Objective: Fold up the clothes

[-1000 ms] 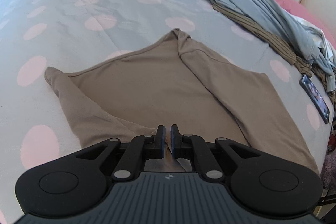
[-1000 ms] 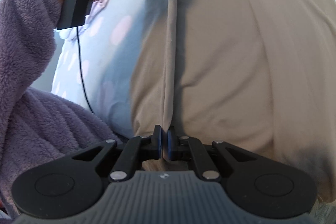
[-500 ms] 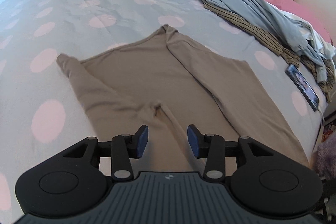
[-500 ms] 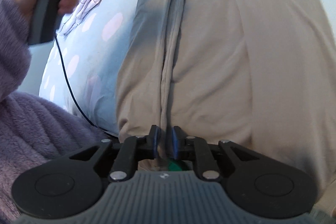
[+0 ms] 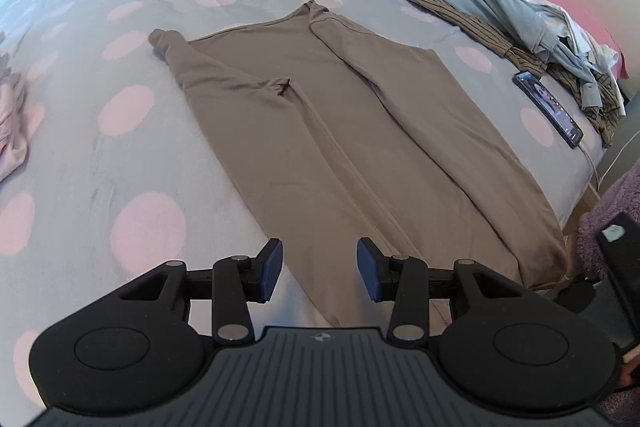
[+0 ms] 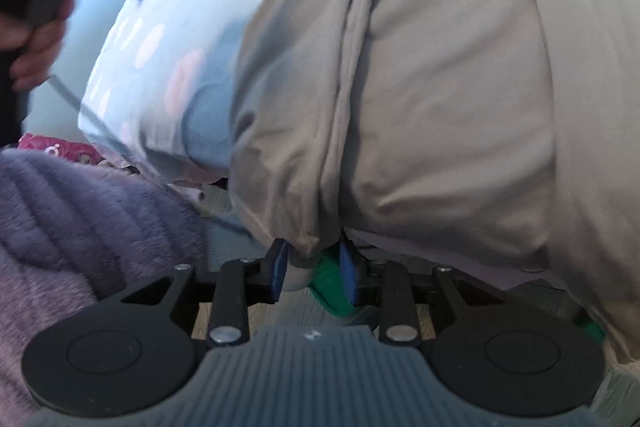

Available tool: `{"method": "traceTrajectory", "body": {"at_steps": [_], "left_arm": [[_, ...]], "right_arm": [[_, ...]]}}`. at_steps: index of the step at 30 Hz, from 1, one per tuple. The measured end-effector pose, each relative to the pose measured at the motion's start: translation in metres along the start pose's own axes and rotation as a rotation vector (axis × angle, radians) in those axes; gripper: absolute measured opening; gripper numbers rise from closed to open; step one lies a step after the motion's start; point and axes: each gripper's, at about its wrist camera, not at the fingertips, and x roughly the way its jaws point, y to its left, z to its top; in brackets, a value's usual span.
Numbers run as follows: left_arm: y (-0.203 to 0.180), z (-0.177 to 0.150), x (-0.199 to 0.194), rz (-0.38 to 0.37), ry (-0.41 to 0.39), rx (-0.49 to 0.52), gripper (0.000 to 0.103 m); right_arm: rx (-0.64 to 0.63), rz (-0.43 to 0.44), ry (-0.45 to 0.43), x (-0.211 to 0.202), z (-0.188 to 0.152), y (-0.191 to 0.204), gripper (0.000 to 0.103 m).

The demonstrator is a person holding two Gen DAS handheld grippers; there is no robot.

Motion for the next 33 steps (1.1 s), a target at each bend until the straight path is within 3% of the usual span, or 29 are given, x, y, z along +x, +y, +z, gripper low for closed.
{"method": "traceTrajectory", "body": {"at_steps": [3,8,11,16,19,24,30,33], "left_arm": [[-0.002,-0.008,-0.010,0.008,-0.020,-0.015,0.039],[0.000,-0.015,-0.020,0.019,-0.048,-0.042,0.039],[0.000,-0.017,-0.021,0.025,-0.041,-0.042,0.039],[-0.003,-0.018,-0.019,0.019,-0.030,-0.016,0.039],[-0.010,-0.019,-0.019,0.016,-0.023,0.016,0.039],[-0.020,-0.027,-0.012,-0.013,0.051,0.076,0.039],[-0.035,-0.046,-0.002,-0.046,0.131,0.151,0.039],[-0.044,-0.051,-0.003,-0.054,0.134,0.186,0.039]], "right_arm": [[0.021,0.025,0.017,0.009,0.000,-0.001,0.006],[0.011,0.101,0.010,-0.009,-0.002,0.009,0.004],[-0.021,0.100,0.006,-0.025,-0.009,0.012,0.004],[-0.002,-0.012,0.011,-0.024,-0.018,-0.009,0.004],[-0.055,-0.076,0.027,-0.008,-0.016,-0.007,0.004],[-0.097,-0.157,0.064,0.006,-0.018,-0.014,0.005],[-0.081,-0.117,0.045,0.009,-0.019,-0.013,0.017],[-0.105,-0.110,0.013,0.004,-0.016,-0.007,0.018]]}}
